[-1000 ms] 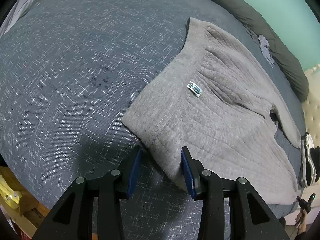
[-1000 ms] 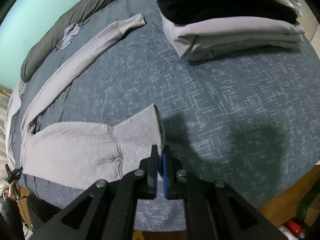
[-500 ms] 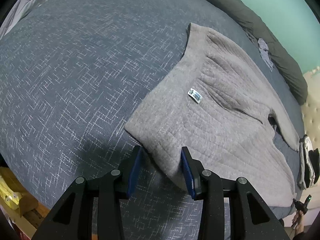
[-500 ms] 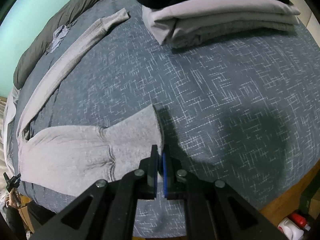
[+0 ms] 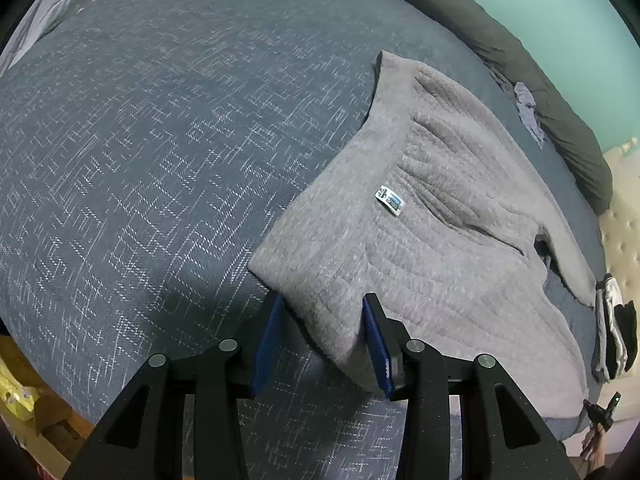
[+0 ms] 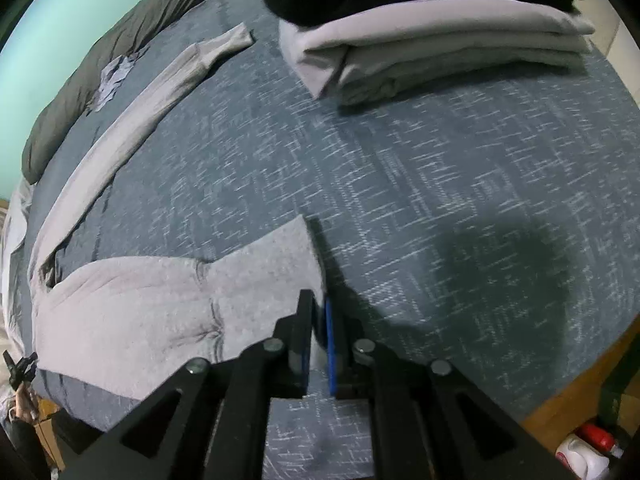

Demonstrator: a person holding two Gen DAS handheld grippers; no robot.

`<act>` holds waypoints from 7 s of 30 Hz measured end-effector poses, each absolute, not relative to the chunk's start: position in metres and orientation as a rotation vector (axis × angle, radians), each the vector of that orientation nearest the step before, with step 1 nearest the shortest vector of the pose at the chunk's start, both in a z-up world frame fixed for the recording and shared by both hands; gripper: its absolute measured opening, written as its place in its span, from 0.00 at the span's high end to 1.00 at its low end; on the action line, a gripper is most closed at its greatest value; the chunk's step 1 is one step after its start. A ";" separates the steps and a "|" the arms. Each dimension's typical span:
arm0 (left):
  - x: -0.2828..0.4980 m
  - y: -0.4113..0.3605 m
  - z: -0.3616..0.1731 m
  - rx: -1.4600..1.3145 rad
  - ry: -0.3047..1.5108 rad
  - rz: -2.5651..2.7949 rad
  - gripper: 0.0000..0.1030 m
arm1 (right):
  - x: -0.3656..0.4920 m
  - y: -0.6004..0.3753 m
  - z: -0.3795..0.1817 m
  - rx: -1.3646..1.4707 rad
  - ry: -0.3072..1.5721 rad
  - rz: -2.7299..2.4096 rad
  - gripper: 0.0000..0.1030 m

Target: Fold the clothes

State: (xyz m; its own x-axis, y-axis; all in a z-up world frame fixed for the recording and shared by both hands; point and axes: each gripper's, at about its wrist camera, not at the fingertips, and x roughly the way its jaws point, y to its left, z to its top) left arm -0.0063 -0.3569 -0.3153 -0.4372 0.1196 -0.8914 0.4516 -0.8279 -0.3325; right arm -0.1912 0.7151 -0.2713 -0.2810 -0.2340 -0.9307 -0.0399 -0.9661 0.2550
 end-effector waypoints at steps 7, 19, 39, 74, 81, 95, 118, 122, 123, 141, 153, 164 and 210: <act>-0.007 -0.357 -0.315 1.525 0.769 -2.385 0.82 | -0.187 0.715 -0.266 1.789 -0.324 -2.409 0.96; -0.004 -0.357 -0.306 1.518 0.744 -2.371 0.83 | -0.191 0.713 -0.266 1.765 -0.333 -2.457 0.96; 0.009 -0.340 -0.312 1.573 0.878 -2.375 0.46 | -0.161 0.679 -0.277 1.765 -0.550 -2.239 0.63; -0.012 -0.331 -0.306 1.518 0.770 -2.464 0.95 | -0.169 0.659 -0.268 1.738 -0.532 -2.295 0.85; -0.035 -0.330 -0.269 1.473 0.709 -2.525 0.95 | -0.193 0.651 -0.234 1.659 -0.523 -2.322 0.86; -0.114 -0.329 -0.217 1.425 0.645 -2.571 0.96 | -0.278 0.622 -0.187 1.589 -0.484 -2.376 0.86; -0.322 -0.351 -0.252 1.512 0.600 -2.503 0.96 | -0.510 0.547 -0.227 1.811 -0.410 -2.402 0.86; -0.343 -0.361 -0.267 1.526 0.608 -2.485 0.96 | -0.541 0.535 -0.241 1.884 -0.397 -2.401 0.86; -0.348 -0.361 -0.272 1.535 0.602 -2.480 0.96 | -0.548 0.531 -0.245 1.899 -0.394 -2.402 0.86; -0.350 -0.357 -0.281 1.511 0.656 -2.508 0.61 | -0.535 0.536 -0.249 1.579 -0.461 -2.615 0.54; -0.292 -0.362 -0.244 1.385 0.818 -2.570 0.26 | -0.469 0.564 -0.265 1.530 -0.550 -2.544 0.50; -0.224 -0.337 -0.305 1.514 0.955 -2.531 0.26 | -0.460 0.562 -0.302 1.583 -0.786 -2.429 0.36; -0.213 -0.349 -0.271 1.186 1.077 -2.601 0.88 | -0.447 0.529 -0.207 1.301 -0.700 -2.536 0.88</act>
State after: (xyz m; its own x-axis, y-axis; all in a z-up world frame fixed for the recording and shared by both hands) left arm -0.2127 -0.3491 -0.2708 -0.6953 0.1995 -0.6905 0.3469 -0.7483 -0.5655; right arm -0.4468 0.5289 -0.2069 -0.5898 -0.3867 -0.7090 -0.0318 -0.8661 0.4988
